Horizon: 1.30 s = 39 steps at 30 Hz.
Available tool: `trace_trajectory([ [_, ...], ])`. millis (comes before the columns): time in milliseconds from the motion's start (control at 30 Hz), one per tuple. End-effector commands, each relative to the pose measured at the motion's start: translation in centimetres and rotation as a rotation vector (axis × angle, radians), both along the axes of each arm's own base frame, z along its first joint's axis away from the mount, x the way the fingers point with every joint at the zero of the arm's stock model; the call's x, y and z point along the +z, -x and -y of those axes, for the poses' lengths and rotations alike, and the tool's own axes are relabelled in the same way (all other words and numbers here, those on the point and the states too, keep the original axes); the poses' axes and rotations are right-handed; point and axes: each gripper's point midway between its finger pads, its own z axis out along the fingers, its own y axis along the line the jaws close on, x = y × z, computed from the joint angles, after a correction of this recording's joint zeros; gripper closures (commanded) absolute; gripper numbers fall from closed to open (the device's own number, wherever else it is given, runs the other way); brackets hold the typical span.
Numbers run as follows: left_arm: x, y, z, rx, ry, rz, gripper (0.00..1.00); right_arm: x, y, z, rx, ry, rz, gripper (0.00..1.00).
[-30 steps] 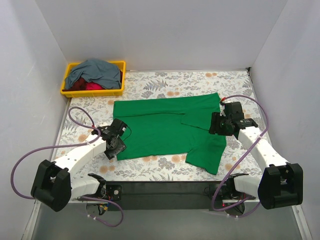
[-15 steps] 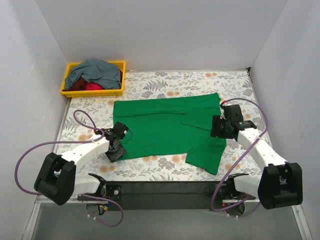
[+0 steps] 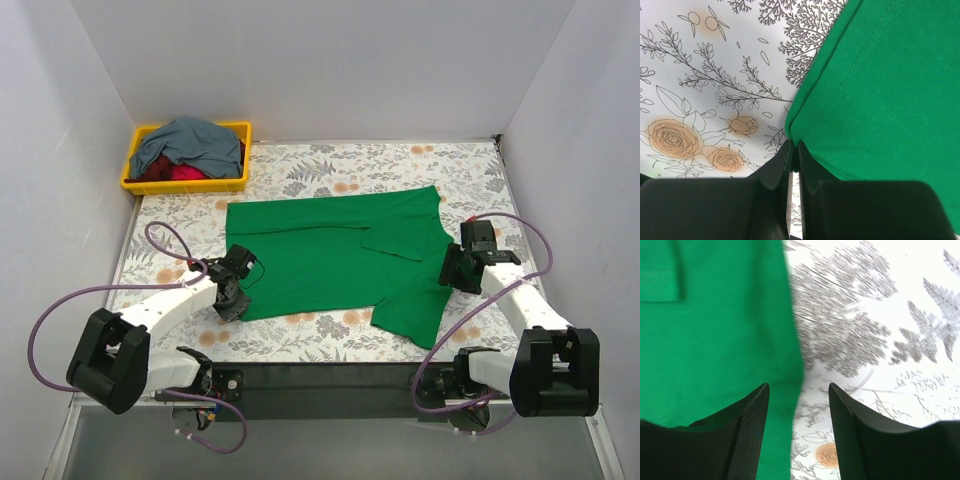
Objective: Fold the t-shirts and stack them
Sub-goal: Fold the tshirt
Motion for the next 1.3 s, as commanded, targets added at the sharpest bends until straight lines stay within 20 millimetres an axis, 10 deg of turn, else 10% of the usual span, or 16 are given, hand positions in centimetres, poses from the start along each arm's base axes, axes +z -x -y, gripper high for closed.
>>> trace_trajectory([
  [0,0.0,0.4,0.0,0.015,0.013,0.007,1.0,-0.6,1.6,1.2,-0.1,-0.028,-0.028,0.43],
  [767,0.7,0.3,-0.4,0.062,0.013,0.05,1.0,-3.3,0.9,1.0,-0.181,-0.205,-0.067,0.72],
  [900,1.1,0.1,-0.6,0.077,0.012,0.065,1.0,-3.3,1.0,1.4,-0.195,-0.202,-0.067,0.93],
  [1267,2.6,-1.8,-1.3,0.1,0.025,0.093,1.0,0.7,-1.0,1.5,-0.169,-0.205,-0.046,0.99],
])
